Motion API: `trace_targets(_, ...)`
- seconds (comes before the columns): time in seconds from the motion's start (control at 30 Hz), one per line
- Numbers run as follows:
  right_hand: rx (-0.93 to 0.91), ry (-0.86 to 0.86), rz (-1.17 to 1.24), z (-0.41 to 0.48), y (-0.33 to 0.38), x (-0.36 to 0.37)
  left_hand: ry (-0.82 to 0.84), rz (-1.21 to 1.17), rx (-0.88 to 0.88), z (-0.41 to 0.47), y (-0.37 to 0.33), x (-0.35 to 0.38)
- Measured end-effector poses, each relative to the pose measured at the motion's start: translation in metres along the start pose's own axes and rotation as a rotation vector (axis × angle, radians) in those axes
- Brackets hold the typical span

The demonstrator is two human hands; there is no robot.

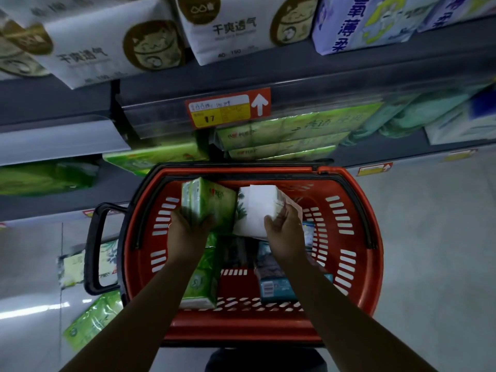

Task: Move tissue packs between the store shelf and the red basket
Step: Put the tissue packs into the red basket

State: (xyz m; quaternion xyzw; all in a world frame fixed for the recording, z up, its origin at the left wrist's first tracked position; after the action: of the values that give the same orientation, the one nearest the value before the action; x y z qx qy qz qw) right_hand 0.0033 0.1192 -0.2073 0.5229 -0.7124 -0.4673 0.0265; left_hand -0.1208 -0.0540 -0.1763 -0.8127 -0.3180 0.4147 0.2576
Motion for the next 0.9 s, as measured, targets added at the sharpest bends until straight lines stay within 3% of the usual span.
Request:
trace_targets(0.17,0.069,0.031,0.004,-0.014,-0.002,-0.006,-0.032,-0.032,0.079,-0.024,-0.015,-0.029)
trace_targets(0.43,0.153,0.044,-0.067,-0.046,0.006,-0.016,-0.111,-0.139,0.014,-0.069,-0.013,-0.09)
trace_targets(0.7,0.153,0.041,-0.015,-0.09,0.07,-0.046,-0.1,-0.237,0.003,-0.112,-0.052,-0.148)
trace_targets(0.9,0.124,0.053,0.067,-0.126,0.124,-0.078,-0.053,-0.362,0.1,-0.155,-0.096,-0.194)
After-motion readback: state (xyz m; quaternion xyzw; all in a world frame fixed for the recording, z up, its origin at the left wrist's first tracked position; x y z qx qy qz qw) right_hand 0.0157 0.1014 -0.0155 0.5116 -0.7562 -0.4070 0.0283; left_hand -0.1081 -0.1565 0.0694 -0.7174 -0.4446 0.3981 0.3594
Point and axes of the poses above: each hand's wrist, its own z-axis towards the middle knuckle, its own x-axis out of the palm, y = z × x, the point moved 5 cm from there along z, towards the middle knuckle, and after that the axes turned 4 degrees about y, right-handed, at the moved point
